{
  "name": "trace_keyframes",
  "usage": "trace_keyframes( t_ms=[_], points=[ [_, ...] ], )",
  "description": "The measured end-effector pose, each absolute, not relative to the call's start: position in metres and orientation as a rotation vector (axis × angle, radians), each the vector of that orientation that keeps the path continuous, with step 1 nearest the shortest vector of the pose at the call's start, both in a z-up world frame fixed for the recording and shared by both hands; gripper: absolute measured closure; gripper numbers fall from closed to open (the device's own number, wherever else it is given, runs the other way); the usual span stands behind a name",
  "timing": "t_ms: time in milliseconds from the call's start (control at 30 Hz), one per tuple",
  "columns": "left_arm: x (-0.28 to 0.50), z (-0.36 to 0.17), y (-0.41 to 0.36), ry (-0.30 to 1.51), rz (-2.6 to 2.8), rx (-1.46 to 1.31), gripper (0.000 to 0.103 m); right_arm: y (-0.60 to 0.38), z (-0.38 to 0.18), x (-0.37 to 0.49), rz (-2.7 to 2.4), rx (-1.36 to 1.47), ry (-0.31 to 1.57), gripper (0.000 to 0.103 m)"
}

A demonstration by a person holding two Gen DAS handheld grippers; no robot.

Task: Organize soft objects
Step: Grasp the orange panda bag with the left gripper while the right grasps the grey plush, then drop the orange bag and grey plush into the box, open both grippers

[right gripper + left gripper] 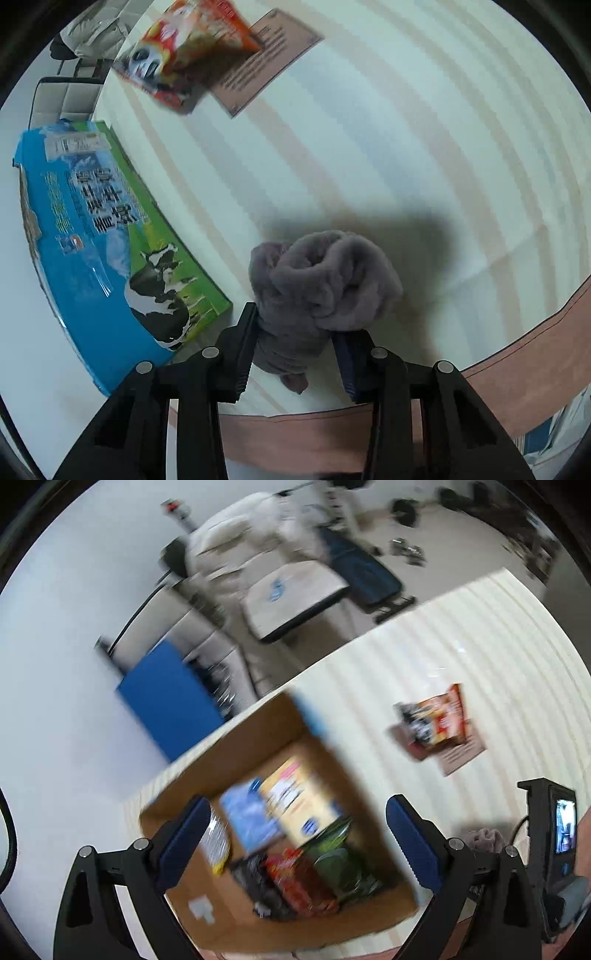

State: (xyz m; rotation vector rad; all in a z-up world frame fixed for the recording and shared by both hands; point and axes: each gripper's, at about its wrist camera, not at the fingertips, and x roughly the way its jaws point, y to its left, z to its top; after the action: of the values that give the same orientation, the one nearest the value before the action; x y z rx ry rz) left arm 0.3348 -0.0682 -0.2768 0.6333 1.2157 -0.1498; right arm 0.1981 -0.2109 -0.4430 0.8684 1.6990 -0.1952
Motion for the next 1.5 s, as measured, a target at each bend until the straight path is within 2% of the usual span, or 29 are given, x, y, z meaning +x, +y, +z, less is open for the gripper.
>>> trace_keyframes(
  t_ms=[167,333,600,667,700,733,833,1000,1167,1333,1500],
  points=[
    [0.357,-0.319,-0.134,1.244,-0.291,0.822,0.005,-0.254,-0.419,0.201,-0.229,0.762,1.651,0.061],
    [0.372,-0.387,-0.181,1.325,-0.37,1.0,0.005,-0.307,-0.398,0.213,-0.282,0.667,1.631,0.061],
    [0.38,-0.457,-0.212,1.457,-0.459,1.086,0.006,-0.357,-0.411,0.239,-0.303,0.575,1.711,0.06],
    [0.382,-0.463,-0.214,1.495,-0.463,1.042,0.023,-0.359,-0.417,0.244,-0.307,0.584,1.723,0.059],
    [0.383,-0.465,-0.212,1.518,-0.455,1.02,0.036,-0.36,-0.42,0.245,-0.309,0.589,1.727,0.059],
    [0.386,-0.463,-0.211,1.546,-0.459,0.95,0.048,-0.359,-0.422,0.248,-0.31,0.593,1.727,0.059],
    [0.392,-0.46,-0.205,1.59,-0.438,0.841,0.053,-0.358,-0.424,0.252,-0.31,0.582,1.729,0.059],
    [0.396,-0.448,-0.188,1.667,-0.398,0.578,0.056,-0.347,-0.419,0.249,-0.295,0.522,1.717,0.061],
    [0.377,-0.397,-0.162,1.63,-0.391,0.278,0.056,-0.322,-0.402,0.25,-0.238,0.482,1.695,0.063],
    [0.341,-0.333,-0.108,1.549,-0.386,0.007,0.056,-0.294,-0.343,0.245,-0.11,0.423,1.628,0.063],
    [0.321,-0.278,-0.019,1.464,-0.339,-0.148,0.056,-0.254,-0.283,0.246,0.019,0.356,1.563,0.063]
  ],
)
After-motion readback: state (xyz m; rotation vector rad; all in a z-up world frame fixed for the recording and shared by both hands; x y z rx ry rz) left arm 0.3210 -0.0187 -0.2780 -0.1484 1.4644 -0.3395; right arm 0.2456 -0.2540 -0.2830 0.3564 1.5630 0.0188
